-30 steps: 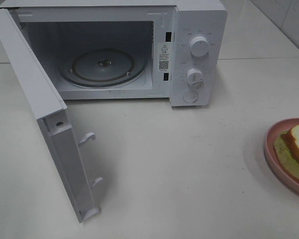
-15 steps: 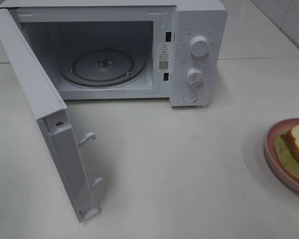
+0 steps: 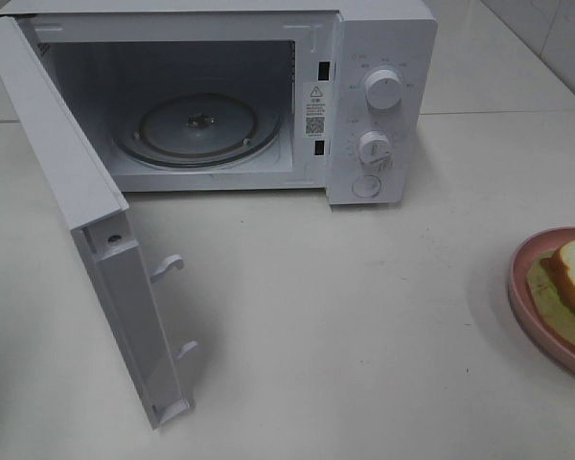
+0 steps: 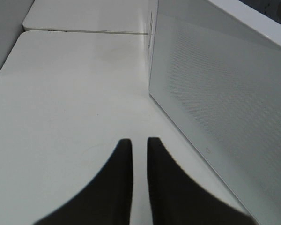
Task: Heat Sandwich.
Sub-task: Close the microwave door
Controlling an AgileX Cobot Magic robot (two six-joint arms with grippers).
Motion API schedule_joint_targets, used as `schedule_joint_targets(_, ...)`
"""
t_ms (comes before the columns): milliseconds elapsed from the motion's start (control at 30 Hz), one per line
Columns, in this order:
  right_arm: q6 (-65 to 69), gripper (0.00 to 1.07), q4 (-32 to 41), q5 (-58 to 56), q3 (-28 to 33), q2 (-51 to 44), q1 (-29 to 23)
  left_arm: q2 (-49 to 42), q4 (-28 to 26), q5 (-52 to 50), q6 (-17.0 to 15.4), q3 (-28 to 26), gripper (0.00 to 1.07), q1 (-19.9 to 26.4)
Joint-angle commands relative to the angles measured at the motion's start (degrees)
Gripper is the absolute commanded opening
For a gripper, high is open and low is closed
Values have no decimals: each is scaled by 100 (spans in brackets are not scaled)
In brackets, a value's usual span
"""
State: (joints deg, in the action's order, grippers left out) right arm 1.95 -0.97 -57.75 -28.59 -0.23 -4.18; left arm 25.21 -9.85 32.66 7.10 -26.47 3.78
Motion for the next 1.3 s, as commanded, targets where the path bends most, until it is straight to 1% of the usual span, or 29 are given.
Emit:
schedule_joint_targets(33,-46,76,6,80,0,-155,29,332,-80,-842,6,218,0,23)
schedule_joint_targets(133,-46,76,6,80,0,-155,29,733,-86,-1839,6,481,0,23)
schedule_joint_targets(167,-46,76,6,80,0,-155,29,733,-86,-1839,6,481,0,23)
schedule_joint_targets(200,-46,76,6,80,0,-155,29,922,-86,-2361,6,653,0,23)
schedule_joint_targets(233,-46,76,6,80,0,-155,29,1031,-86,-2647,6,739,0,23)
schedule_joint_targets(267,-46,76,6,80,0,-155,29,1140,-86,-2865,6,802,0,23)
schedule_joint_targets(300,-46,76,6,80,0,-155,29,1140,-86,-2865,6,802,0,23)
schedule_joint_targets(333,-46,76,6,80,0,-155,29,1232,-86,-3134,6,882,0,23)
schedule_joint_targets(367,-46,76,6,80,0,-155,29,1478,-80,-3638,6,1003,0,23)
schedule_joint_targets(433,-46,76,6,80,0,-155,29,1736,-80,-4108,6,1100,0,23)
schedule_joint_targets(500,-46,76,6,80,0,-155,29,1845,-80,-4303,6,1140,0,23)
schedule_joint_targets(533,-46,76,6,80,0,-155,29,2108,-40,-4756,-69,1203,0,23)
schedule_joint_targets(633,-46,76,6,80,0,-155,29,2435,97,-5197,-155,1238,0,23)
schedule_joint_targets(667,-46,76,6,80,0,-155,29,2767,338,-5546,-275,1238,0,23)
schedule_joint_targets(733,-46,76,6,80,0,-155,29,3083,699,-5873,-487,1238,0,23)
schedule_joint_targets(767,-46,76,6,80,0,-155,29,3083,699,-5873,-487,1238,0,23)
schedule_joint_targets(800,-46,76,6,80,0,-155,29,3398,1100,-6234,-785,1238,0,23)
schedule_joint_targets(833,-46,76,6,80,0,-155,29,3564,1346,-6434,-934,1238,0,23)
schedule_joint_targets(867,-46,76,6,80,0,-155,29,3690,1541,-6623,-1043,1238,0,23)
schedule_joint_targets(900,-46,76,6,80,0,-155,29,3690,1541,-6623,-1043,1238,0,23)
schedule_joint_targets(933,-46,76,6,80,0,-155,29,3999,1971,-6939,-1318,1238,0,23)
schedule_joint_targets(1000,-46,76,6,80,0,-155,29,4274,2286,-7168,-1518,1238,0,23)
schedule_joint_targets(1033,-46,76,6,80,0,-155,29,4372,2378,-7282,-1610,1238,0,23)
schedule_joint_targets(1067,-46,76,6,80,0,-155,29,4372,2378,-7282,-1610,1238,0,23)
schedule_joint_targets(1100,-46,76,6,80,0,-155,29,4595,2561,-7552,-1702,1220,0,23)
schedule_joint_targets(1167,-46,76,6,80,0,-155,29,4784,2710,-7775,-1782,1186,0,23)
schedule_joint_targets(1200,-46,76,6,80,0,-155,29,4990,2939,-7901,-1885,1123,0,23)
schedule_joint_targets(1233,-46,76,6,80,0,-155,29,4990,2939,-7901,-1885,1123,0,23)
schedule_joint_targets(1300,-46,76,6,80,0,-155,29,5162,3157,-8050,-2034,1043,0,23)
